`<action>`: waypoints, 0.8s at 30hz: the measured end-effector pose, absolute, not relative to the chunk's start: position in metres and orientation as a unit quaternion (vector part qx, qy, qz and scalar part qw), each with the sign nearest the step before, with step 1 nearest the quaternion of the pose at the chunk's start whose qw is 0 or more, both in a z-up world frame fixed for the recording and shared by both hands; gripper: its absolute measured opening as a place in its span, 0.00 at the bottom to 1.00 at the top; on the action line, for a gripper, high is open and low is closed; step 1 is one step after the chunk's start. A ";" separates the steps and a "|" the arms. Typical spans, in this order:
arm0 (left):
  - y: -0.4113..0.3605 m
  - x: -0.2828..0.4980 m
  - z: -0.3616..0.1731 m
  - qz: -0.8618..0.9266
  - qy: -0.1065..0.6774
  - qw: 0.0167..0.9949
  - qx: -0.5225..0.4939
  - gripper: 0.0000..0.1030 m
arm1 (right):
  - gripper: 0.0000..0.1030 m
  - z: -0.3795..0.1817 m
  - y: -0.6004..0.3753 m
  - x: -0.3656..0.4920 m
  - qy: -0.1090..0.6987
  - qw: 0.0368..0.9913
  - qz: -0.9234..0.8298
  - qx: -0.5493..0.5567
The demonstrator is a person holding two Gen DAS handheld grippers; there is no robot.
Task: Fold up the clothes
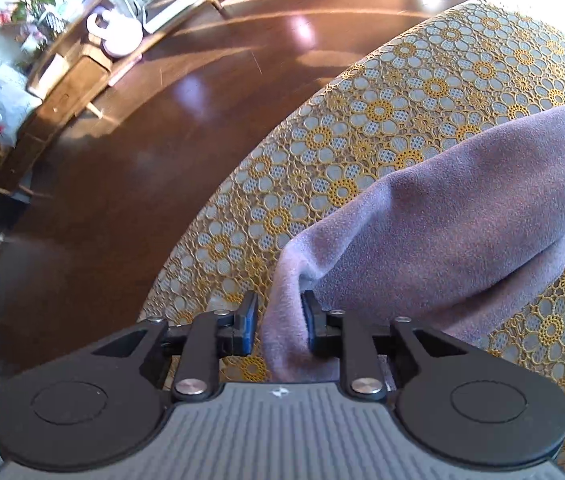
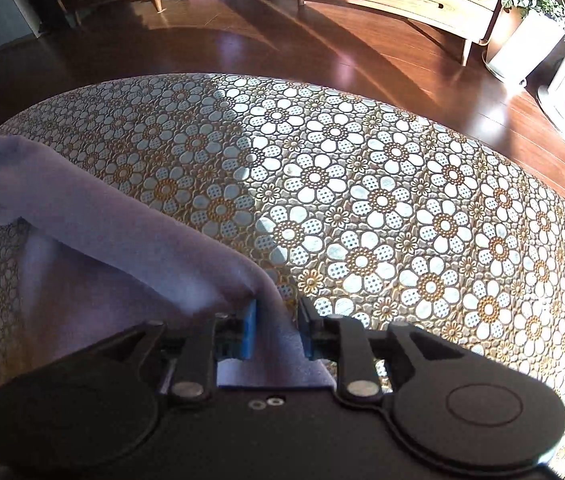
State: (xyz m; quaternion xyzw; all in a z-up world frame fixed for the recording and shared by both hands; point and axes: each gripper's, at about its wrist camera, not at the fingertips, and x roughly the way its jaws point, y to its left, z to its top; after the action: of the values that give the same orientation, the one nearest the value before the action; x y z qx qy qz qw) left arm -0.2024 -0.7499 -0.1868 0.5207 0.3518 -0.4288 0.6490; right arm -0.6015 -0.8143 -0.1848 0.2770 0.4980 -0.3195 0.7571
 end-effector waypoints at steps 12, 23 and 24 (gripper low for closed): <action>-0.651 -0.202 -0.117 -0.468 0.362 0.675 0.440 0.71 | 1.00 -0.140 -0.761 -0.659 0.464 0.757 -0.331 0.321; -0.554 -0.223 -0.158 -0.385 0.449 0.699 0.403 0.71 | 1.00 -0.138 -0.696 -0.701 0.458 0.701 -0.389 0.384; -0.554 -0.225 -0.159 -0.389 0.448 0.701 0.395 0.71 | 1.00 -0.138 -0.693 -0.703 0.454 0.697 -0.395 0.389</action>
State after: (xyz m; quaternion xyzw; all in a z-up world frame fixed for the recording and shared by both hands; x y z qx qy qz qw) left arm -0.2254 -0.5540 -0.1588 0.3948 0.4478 -0.3892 0.7015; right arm -0.7034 -0.6934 -0.1383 0.3890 0.4544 -0.3954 0.6971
